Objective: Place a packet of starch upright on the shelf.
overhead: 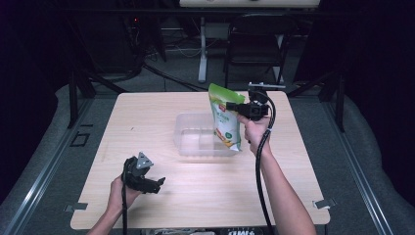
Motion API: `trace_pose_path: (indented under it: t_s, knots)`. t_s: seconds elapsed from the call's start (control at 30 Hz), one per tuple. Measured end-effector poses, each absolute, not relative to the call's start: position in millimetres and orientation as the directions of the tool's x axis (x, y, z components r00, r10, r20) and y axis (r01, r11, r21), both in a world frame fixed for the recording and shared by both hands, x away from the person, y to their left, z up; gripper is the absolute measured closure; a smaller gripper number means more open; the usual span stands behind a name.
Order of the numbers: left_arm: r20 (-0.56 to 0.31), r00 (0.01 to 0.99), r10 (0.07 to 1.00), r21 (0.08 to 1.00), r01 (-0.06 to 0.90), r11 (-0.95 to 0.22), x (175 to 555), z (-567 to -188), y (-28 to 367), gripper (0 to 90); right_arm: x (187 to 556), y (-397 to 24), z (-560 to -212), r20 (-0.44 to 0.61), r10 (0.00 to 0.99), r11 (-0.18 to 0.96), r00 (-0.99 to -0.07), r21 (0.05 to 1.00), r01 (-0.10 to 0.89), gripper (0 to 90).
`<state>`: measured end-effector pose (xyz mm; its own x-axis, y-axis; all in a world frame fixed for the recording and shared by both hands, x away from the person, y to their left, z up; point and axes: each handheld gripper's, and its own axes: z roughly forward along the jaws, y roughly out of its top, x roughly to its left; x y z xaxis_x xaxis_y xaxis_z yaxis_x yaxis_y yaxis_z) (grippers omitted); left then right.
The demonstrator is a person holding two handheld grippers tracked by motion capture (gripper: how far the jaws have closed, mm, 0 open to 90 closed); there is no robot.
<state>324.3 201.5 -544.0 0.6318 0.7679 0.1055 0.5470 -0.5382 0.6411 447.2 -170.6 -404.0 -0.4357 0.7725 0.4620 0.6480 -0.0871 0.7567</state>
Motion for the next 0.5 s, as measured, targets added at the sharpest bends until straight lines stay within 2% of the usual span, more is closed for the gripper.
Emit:
trace_pose_path:
  t_s: [0.5]
  knots:
    - [0.105, 0.634, 0.766, 0.64, 0.547, -0.54, 325, -544, 202, 4.5, 452, -169, -417, 0.467, 0.785, -0.168, -0.406, 0.792, 0.587, 90.0]
